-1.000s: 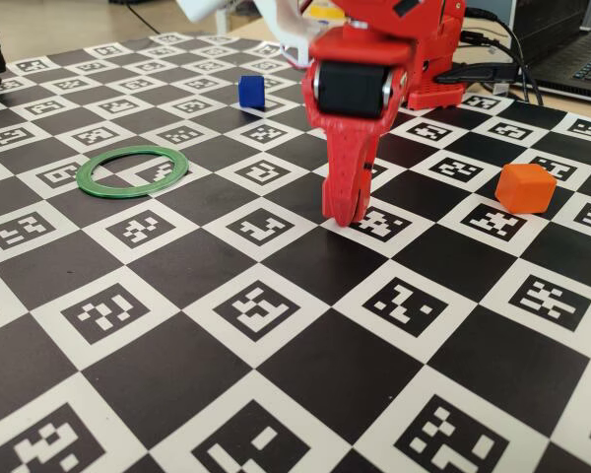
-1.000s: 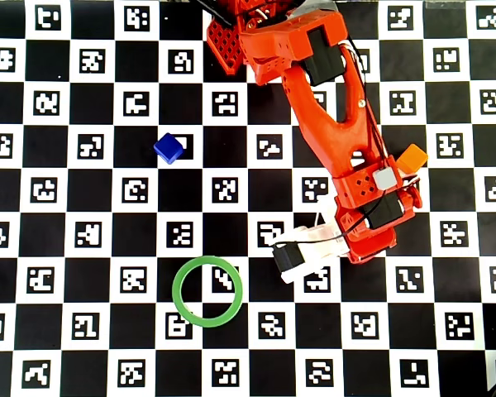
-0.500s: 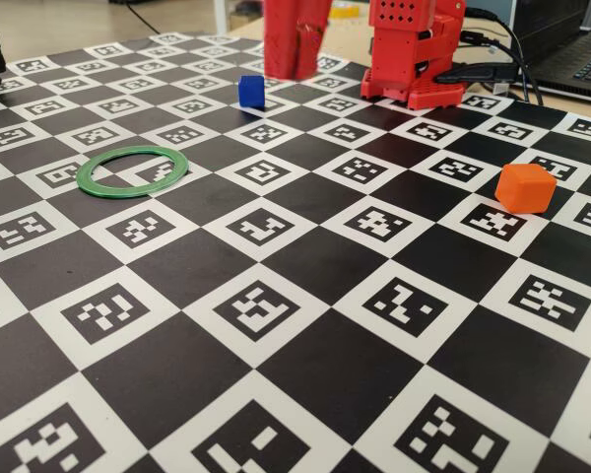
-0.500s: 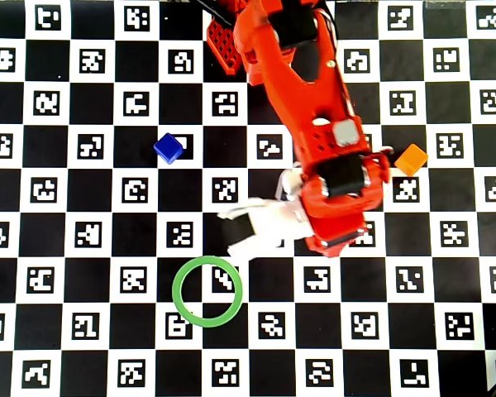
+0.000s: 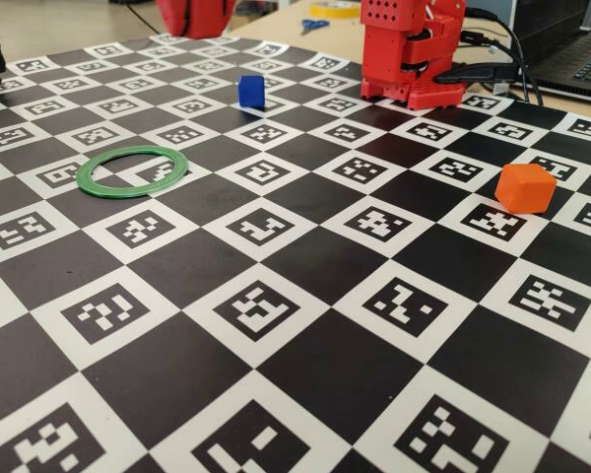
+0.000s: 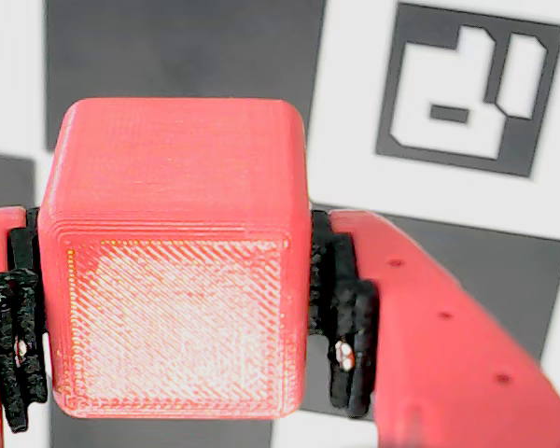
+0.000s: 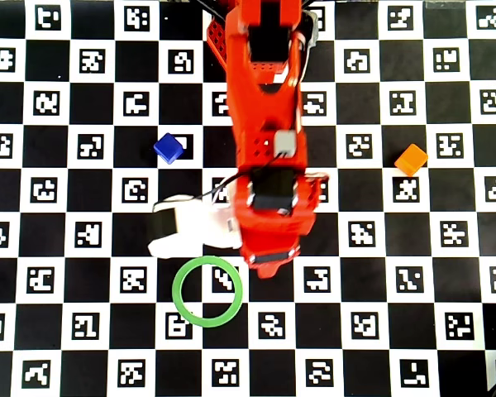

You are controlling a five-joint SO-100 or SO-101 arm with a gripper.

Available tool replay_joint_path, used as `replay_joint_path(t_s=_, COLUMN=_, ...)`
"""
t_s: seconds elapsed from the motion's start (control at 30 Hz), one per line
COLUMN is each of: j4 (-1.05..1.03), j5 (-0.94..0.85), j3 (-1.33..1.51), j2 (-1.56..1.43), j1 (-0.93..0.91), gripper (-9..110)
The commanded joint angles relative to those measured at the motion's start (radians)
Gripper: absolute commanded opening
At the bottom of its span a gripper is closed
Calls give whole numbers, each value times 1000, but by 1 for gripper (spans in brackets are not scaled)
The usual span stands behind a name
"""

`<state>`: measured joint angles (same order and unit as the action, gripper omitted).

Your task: Grab the red cube then put it in the green circle then put the blue cube on top and finally the orange cube on top

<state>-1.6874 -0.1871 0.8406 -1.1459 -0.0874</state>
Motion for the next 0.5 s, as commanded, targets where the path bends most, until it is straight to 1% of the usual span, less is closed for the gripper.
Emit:
replay_joint_path(t_s=0.0, j4=-14, j5=-18, j3=-184, j2=37, j1=-40, gripper=6)
replay_joint_path(t_s=0.17, j4=-3, j5=-21, j3=-276, j2=155, j1=-64, gripper=6)
replay_joint_path(t_s=0.47, j4=57, j5=-34, j3=-324, j2=302, j1=-114, gripper=6)
